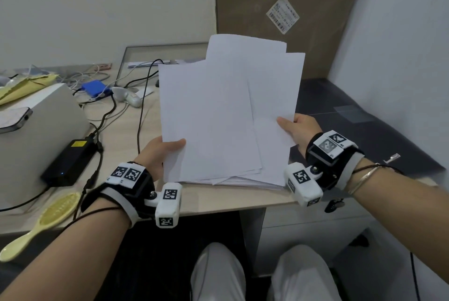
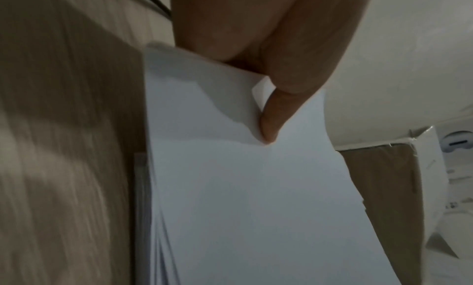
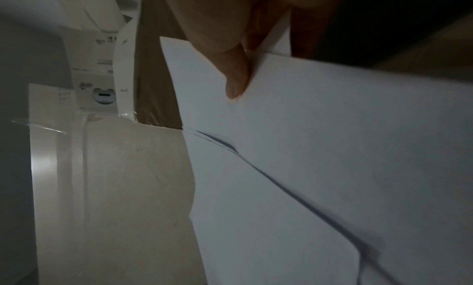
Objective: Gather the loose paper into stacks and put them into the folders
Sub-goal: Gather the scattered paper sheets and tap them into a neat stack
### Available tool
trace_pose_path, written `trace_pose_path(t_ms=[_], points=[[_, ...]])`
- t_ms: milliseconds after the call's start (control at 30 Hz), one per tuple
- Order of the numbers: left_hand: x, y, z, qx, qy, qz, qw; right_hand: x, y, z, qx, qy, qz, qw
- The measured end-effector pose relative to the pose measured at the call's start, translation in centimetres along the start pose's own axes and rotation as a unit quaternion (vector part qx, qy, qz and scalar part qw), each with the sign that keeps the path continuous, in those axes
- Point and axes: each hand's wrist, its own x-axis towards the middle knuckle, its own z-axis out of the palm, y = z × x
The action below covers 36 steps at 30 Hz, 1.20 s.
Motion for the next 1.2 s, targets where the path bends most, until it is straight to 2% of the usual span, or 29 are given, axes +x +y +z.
trace_pose_path(t_ms=[167,300,433,567,733,833,933,1000,1067,1200], points=[[-0.4,0.2,0.8,0.020,-0.037,-0.024,0.999,-0.3,0.6,0.6,0.007,-0.031,0.008,0.999],[-0.3,0.1,1.5,0.029,-0.023,-0.007,0.999,0.0,1.0,0.6,-0.043,-0.018,0.003,0.999],[-0.4,0.5,1.7,0.051,-0.043,-0.004,0.998,-0.4,0.9,0.5,-0.090,-0.032,-0.012,0.995],[0.0,0.1,1.5,0.040,-0.002,-0.012,0.999,0.0,1.4,0.3,-0.149,-0.039,-0.024,0.988],[-0.1,-0.7,1.4,0.026,0.044,-0.007,0.999,0.2,2.0,0.0,-0.244,-0.082,0.007,0.966],[-0.3,-0.9,0.5,-0.001,0.046,-0.011,0.999,0.6,2.0,-0.8,-0.281,-0.049,0.020,0.958],[-0.5,-0.9,-0.6,-0.008,0.008,-0.041,0.999,0.8,2.0,-1.8,-0.288,0.047,0.006,0.956],[-0.7,-0.7,-0.9,0.004,0.007,-0.053,0.999,0.8,1.7,-2.3,-0.248,0.103,-0.009,0.963],[-0.8,-0.6,-1.0,0.015,0.014,-0.060,0.998,0.7,1.4,-2.5,-0.219,0.114,-0.017,0.969],[-0.7,-0.5,-1.2,0.022,0.014,-0.042,0.999,0.5,1.6,-2.3,-0.206,0.074,-0.020,0.976]])
